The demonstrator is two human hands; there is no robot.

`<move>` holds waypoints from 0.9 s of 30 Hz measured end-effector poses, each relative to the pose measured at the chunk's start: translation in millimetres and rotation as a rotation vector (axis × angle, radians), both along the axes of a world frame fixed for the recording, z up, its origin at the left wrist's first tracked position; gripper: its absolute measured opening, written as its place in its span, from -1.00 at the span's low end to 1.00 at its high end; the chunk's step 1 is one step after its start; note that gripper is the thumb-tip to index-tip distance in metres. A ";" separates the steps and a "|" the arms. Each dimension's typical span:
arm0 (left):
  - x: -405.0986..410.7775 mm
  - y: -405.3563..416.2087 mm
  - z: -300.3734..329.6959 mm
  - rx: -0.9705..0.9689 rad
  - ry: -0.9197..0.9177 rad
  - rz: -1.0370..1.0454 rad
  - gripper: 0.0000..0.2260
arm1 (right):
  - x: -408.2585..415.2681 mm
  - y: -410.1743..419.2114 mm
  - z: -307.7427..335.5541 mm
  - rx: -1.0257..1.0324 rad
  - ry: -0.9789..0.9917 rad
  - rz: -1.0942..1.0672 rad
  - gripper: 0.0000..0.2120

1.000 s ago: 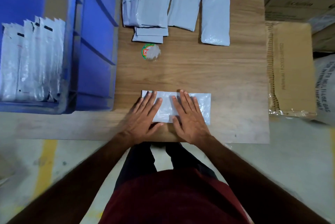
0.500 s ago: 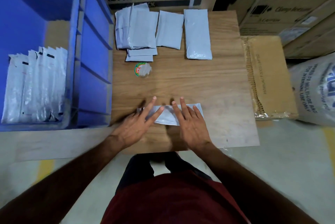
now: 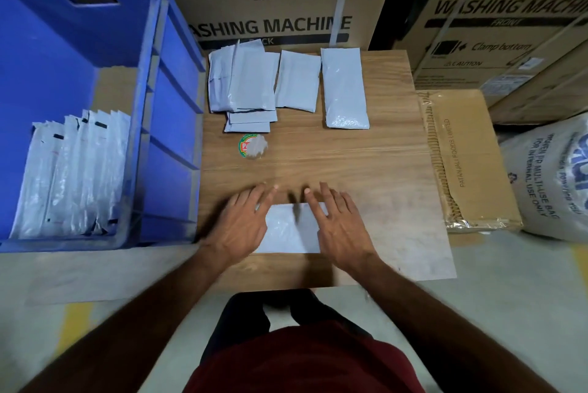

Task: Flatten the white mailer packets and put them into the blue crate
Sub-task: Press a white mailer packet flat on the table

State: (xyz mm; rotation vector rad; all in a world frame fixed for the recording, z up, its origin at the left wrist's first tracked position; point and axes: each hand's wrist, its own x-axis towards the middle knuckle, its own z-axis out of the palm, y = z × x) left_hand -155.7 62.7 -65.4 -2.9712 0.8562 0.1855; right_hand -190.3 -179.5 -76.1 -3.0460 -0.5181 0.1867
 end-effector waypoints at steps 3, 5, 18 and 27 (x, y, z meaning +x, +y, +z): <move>-23.5 -0.8 -28.4 -0.096 0.044 0.134 -0.43 | -16.1 26.1 -20.5 0.156 0.067 -0.052 -0.30; -37.0 0.9 -45.7 -0.094 0.078 0.135 -0.42 | -26.7 37.8 -34.6 0.212 0.123 -0.075 -0.39; -55.1 -32.6 -61.8 -0.129 0.065 0.202 -0.37 | -32.7 22.8 -57.0 0.314 0.089 -0.141 -0.39; -63.2 -57.4 -67.0 -0.127 0.084 0.176 -0.38 | -35.3 -5.3 -60.6 0.291 0.138 -0.087 -0.42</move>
